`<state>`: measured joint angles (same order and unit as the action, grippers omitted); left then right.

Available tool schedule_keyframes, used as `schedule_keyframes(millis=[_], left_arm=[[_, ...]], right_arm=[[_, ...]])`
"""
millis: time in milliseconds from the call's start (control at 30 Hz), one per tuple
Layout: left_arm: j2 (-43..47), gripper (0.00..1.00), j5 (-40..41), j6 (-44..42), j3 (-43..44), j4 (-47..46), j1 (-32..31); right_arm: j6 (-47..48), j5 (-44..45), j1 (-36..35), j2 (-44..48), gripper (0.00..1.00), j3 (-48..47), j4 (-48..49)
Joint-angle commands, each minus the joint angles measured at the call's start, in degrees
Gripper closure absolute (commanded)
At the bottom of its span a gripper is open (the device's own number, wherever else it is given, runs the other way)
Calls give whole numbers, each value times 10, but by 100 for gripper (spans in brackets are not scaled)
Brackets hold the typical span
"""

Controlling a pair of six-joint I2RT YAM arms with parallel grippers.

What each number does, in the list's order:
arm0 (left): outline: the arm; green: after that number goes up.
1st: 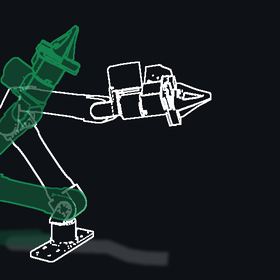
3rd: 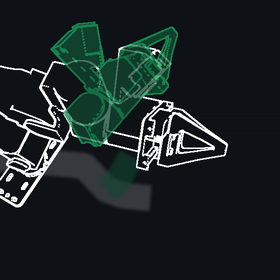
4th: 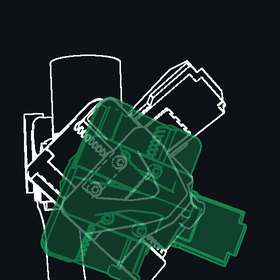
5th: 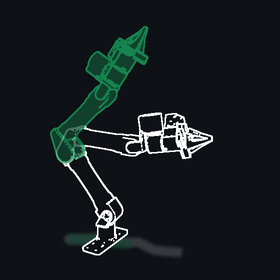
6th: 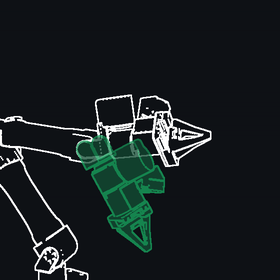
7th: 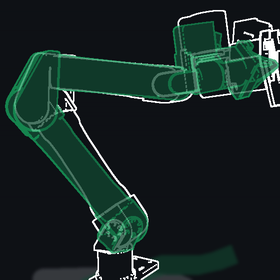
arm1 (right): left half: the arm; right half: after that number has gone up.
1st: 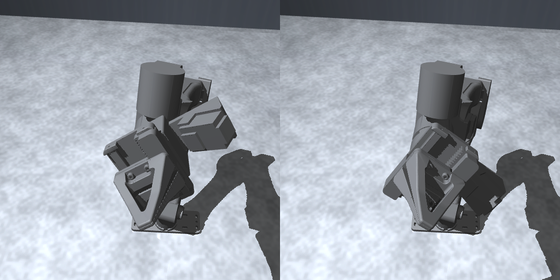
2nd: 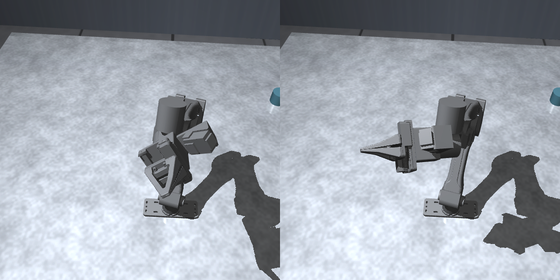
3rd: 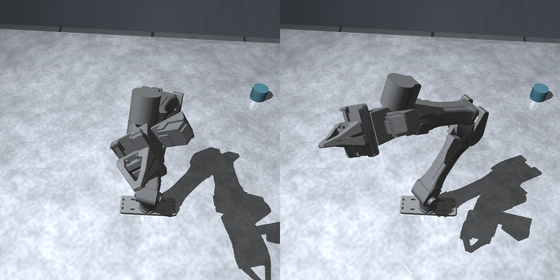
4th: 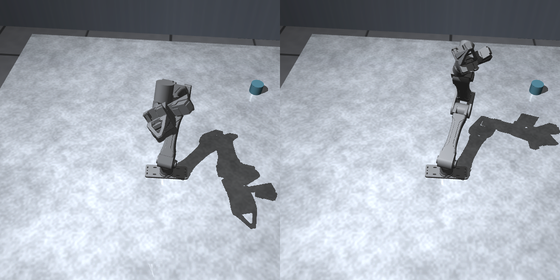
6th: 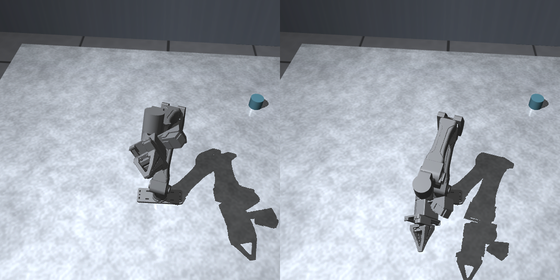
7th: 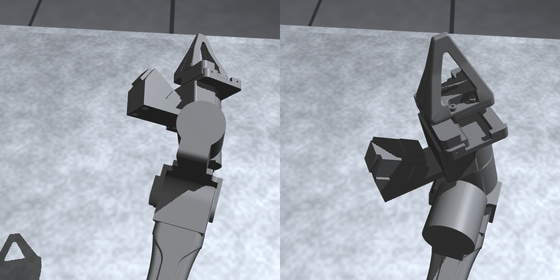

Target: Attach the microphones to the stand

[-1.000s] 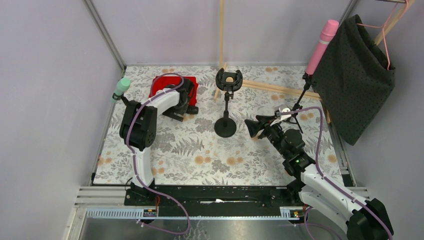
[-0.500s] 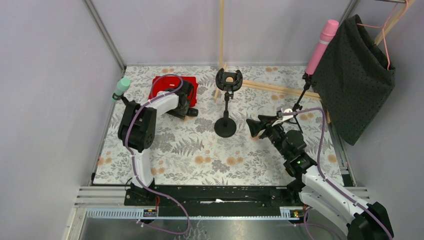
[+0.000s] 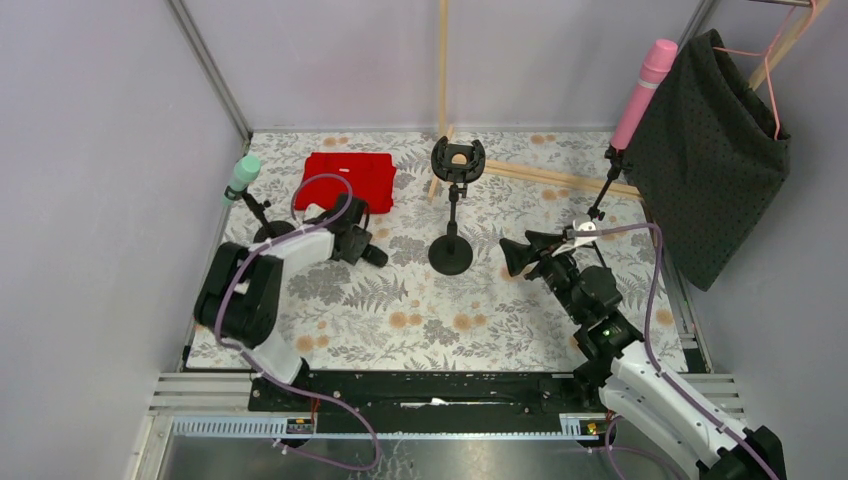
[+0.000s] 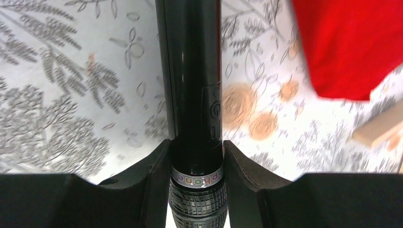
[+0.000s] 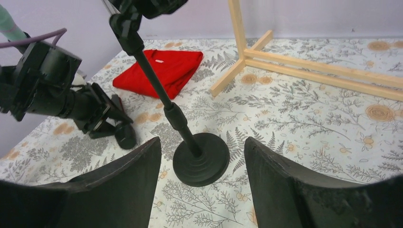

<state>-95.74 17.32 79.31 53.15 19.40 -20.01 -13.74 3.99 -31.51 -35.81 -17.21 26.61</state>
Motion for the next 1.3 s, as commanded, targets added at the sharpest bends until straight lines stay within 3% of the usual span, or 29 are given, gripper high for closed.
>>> schedule_keyframes(millis=[0, 167, 300, 500, 600, 867, 1133, 1267], left_arm=[[100, 100, -65, -114, -59, -67, 1], [267, 100, -148, -163, -136, -99, 1], [372, 100, -219, -151, -155, -91, 0], [452, 100, -314, 13, -165, -115, -1], [471, 100, -339, 101, -158, -115, -1], [532, 100, -313, 307, -128, -99, -1], [527, 100, -302, 377, -90, -100, -1], [538, 100, -291, 419, -109, -134, -1]], right_arm=[[20, 0, -2, 48, 29, -27, -12], [73, -98, -2, 97, 29, -23, -15], [132, -216, -3, 130, 28, -12, 18], [168, -370, -3, 140, 26, 34, 214], [186, -431, -4, 88, 26, 5, 259], [242, -556, -19, -110, 24, -108, 391], [407, -528, -147, -267, 24, -242, 319], [349, -477, -161, -359, 25, -276, 455]])
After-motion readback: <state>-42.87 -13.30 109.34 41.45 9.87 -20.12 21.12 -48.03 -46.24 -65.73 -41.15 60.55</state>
